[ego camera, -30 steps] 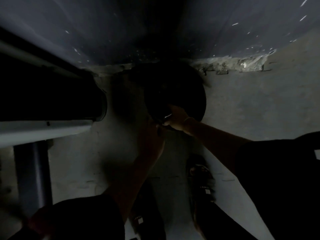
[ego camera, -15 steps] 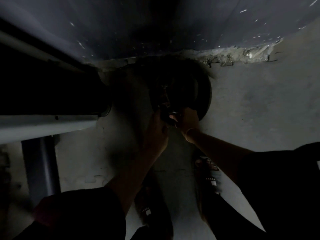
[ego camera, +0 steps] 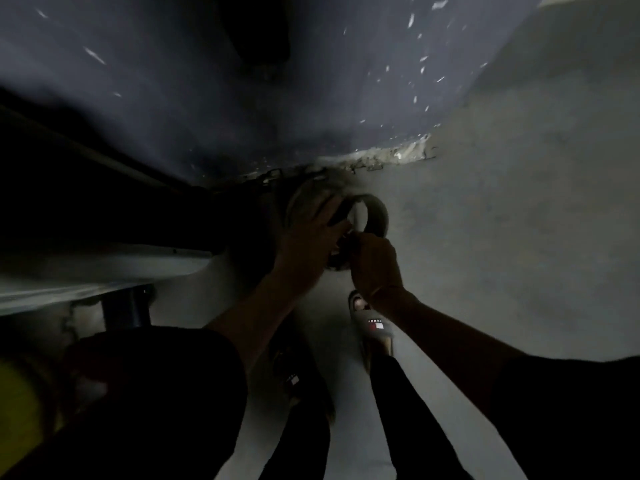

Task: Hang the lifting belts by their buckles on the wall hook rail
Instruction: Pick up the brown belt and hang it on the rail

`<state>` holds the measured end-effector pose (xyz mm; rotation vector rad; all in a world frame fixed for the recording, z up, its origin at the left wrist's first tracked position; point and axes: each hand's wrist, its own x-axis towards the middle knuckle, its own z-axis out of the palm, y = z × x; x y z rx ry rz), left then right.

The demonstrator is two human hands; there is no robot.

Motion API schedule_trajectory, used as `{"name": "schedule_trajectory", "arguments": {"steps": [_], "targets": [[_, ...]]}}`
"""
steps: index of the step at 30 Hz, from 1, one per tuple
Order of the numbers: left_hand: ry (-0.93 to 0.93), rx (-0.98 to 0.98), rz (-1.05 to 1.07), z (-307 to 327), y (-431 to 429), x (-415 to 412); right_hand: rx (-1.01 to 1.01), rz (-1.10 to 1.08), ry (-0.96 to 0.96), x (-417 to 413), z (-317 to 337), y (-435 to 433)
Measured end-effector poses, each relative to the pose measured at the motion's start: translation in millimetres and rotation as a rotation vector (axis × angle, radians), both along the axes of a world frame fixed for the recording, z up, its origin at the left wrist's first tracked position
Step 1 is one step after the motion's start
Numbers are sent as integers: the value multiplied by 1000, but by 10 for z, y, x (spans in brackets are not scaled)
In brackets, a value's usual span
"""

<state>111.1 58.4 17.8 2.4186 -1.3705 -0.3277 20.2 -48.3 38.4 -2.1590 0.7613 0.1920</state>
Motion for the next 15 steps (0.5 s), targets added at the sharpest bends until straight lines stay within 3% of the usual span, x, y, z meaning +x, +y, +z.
{"name": "schedule_trajectory", "arguments": {"steps": [3, 6, 10, 15], "targets": [[37, 57, -77, 826, -111, -44, -3, -129, -79, -128, 811, 55], [245, 100, -137, 1701, -133, -125, -161, -146, -147, -295, 1508, 84], [221, 104, -150, 2682, -207, -262, 13, -277, -134, -392, 2335, -9], [265, 119, -86, 3794, -389, -450, 126, -285, -230, -562, 3513, -305]]}}
